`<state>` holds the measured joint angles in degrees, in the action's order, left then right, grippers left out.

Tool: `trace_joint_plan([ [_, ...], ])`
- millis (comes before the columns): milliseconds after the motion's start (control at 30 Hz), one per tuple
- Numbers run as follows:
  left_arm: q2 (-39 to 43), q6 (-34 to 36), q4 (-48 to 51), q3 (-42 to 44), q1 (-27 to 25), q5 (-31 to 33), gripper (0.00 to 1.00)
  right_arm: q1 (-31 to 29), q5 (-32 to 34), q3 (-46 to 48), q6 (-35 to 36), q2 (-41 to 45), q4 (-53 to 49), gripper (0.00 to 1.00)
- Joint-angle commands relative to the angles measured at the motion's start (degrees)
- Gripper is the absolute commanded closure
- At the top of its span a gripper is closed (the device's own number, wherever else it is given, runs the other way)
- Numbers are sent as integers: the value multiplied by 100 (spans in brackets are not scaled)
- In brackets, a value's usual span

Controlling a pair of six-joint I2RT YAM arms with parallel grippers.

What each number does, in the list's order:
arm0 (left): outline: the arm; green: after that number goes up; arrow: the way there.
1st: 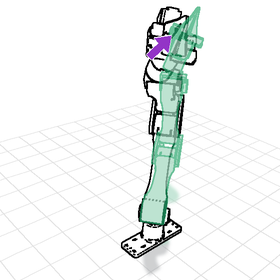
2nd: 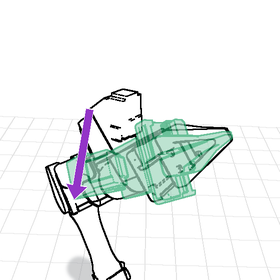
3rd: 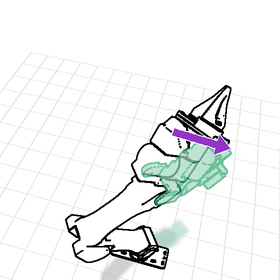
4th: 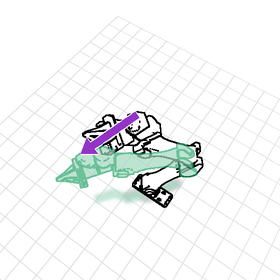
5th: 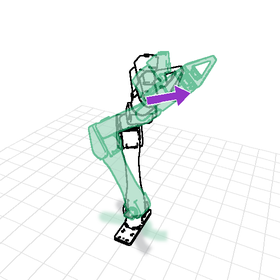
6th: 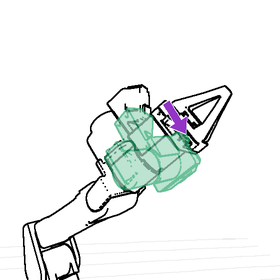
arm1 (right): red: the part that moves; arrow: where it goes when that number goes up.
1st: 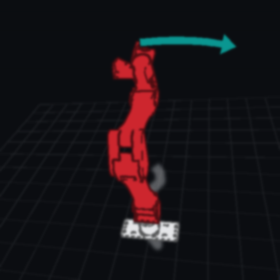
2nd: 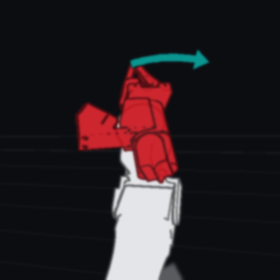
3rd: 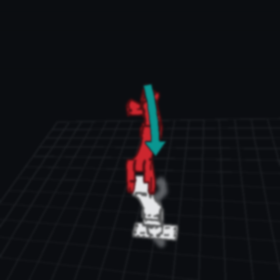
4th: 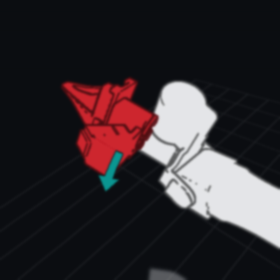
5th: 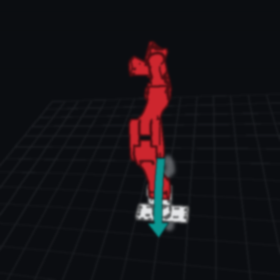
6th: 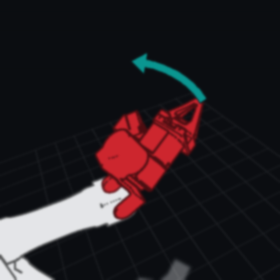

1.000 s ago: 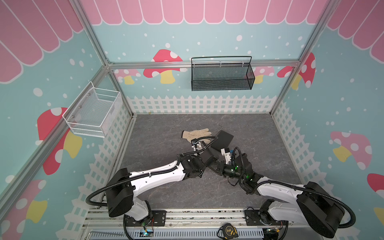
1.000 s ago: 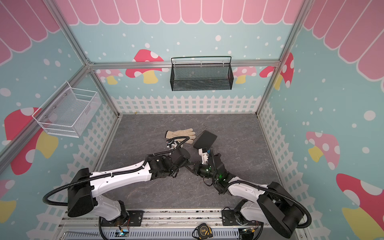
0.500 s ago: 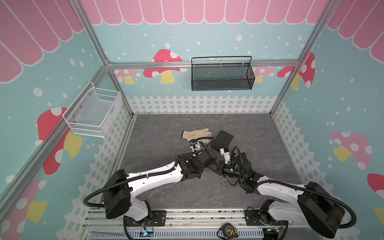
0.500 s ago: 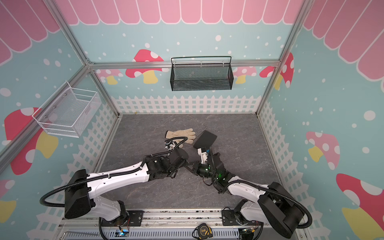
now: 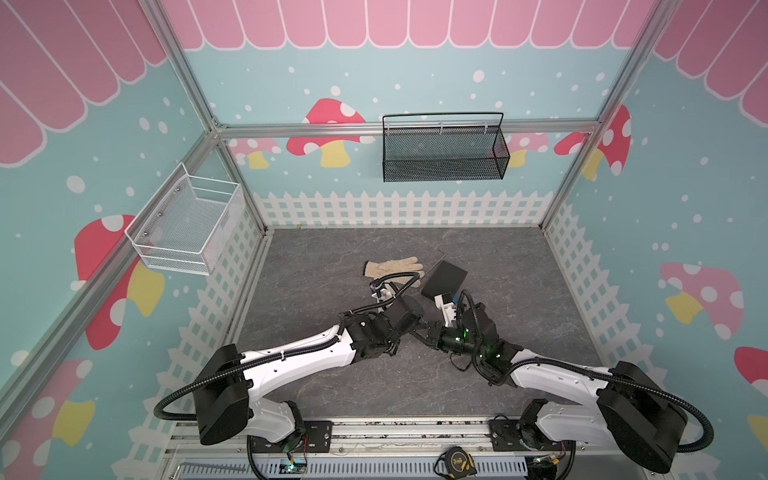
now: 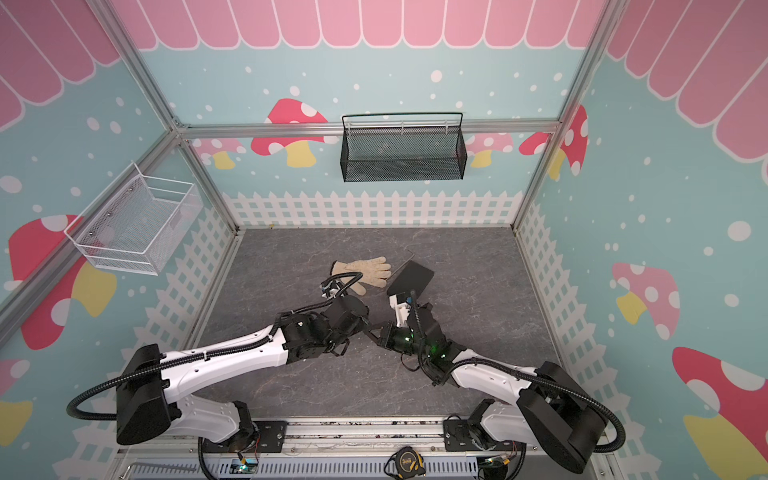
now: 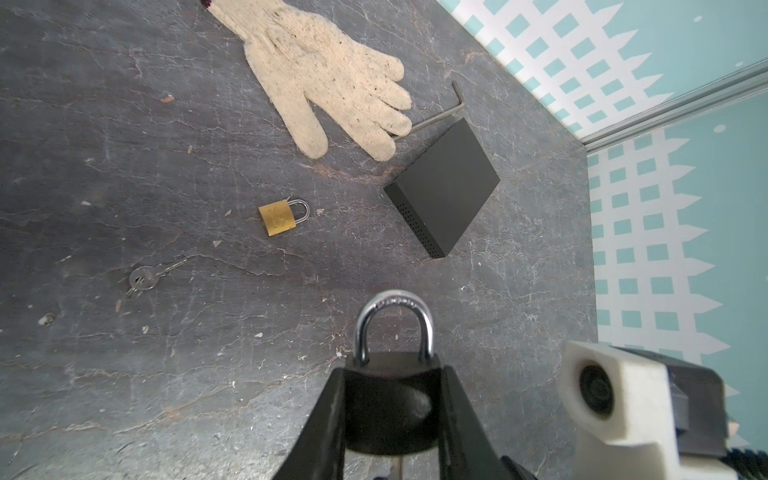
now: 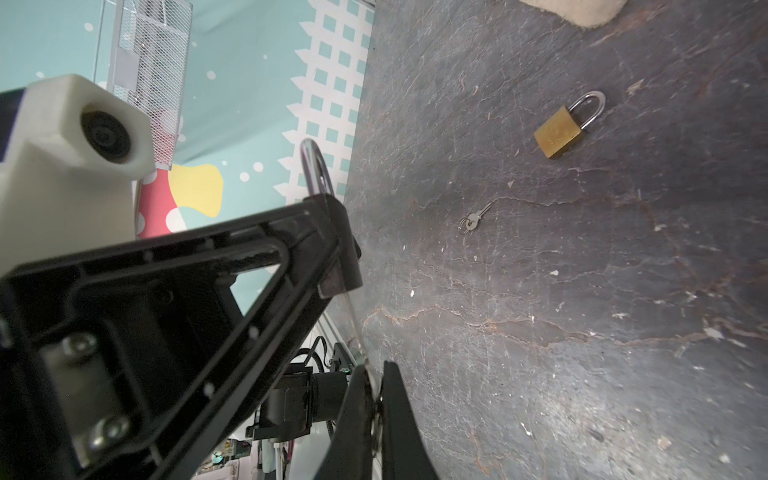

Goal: Unlock with the key

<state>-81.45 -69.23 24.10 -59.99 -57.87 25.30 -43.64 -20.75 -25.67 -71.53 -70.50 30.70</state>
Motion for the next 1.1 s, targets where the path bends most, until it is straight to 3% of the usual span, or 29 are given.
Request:
trace_joint_plan([
  [0,152,-111,11,114,-125,-350,100,-6,403,-340,282,119,-80,100],
  [300,198,-72,499,174,-251,15,100,31,470,-761,649,176,-544,100],
  [700,418,-248,179,417,-131,54,100,5,235,-724,1182,21,-1034,100],
  [1067,492,-301,-86,488,-18,-75,100,-125,214,-735,1214,-89,-1066,100],
])
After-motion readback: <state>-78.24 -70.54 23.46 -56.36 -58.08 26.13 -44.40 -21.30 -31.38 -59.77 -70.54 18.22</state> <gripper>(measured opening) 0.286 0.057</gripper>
